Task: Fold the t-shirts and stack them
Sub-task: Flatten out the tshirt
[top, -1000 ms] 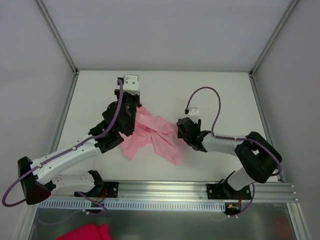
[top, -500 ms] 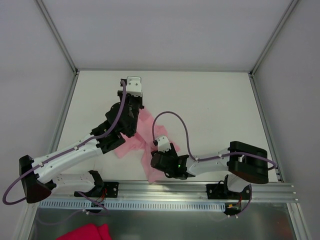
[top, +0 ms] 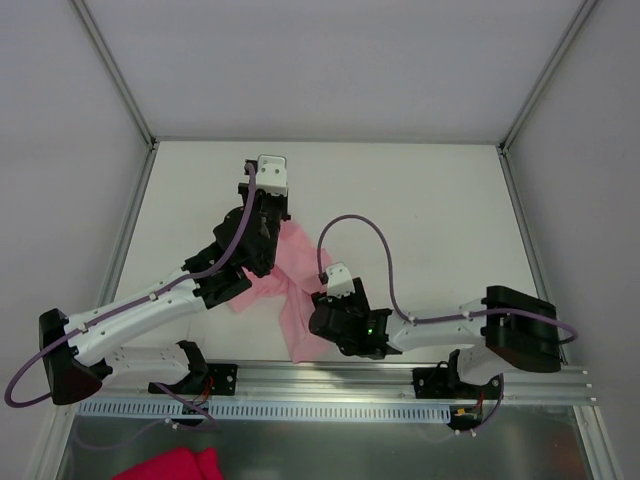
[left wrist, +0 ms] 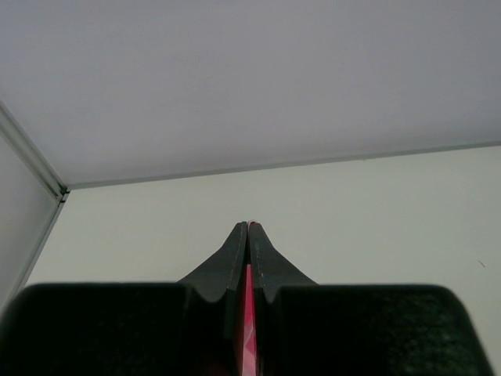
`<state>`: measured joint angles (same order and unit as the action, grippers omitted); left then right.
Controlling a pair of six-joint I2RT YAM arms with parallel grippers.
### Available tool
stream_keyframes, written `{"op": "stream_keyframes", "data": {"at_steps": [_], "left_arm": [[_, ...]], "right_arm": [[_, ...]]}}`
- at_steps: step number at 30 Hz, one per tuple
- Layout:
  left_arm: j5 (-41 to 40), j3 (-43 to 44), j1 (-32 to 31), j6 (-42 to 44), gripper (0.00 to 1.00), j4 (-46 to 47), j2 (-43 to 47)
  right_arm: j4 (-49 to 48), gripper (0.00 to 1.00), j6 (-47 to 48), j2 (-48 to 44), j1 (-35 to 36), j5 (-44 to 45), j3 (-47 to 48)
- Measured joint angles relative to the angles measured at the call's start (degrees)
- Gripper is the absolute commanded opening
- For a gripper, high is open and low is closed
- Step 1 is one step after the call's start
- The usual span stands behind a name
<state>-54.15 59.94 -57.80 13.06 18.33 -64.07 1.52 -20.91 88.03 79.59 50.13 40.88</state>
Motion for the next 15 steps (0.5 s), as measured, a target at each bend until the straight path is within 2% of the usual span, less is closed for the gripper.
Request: {"op": "stream_keyframes", "data": {"at_steps": [4,7,15], "left_arm": [[0.0,0.0,0.0,0.0,0.00,-0.3,0.0],[0.0,0.0,0.0,0.0,0.00,-0.3,0.0],[0.0,0.0,0.0,0.0,0.00,-0.3,0.0]], "right_arm": [[2.8,0.69,-0.5,-10.1,-0.1,4.8,-1.4],[3.9,0.69,-1.9,-13.3,-1.2,7.0,-1.6],[4.2,0.69,-5.6,-5.2,-6.7,6.0,-4.0]]}}
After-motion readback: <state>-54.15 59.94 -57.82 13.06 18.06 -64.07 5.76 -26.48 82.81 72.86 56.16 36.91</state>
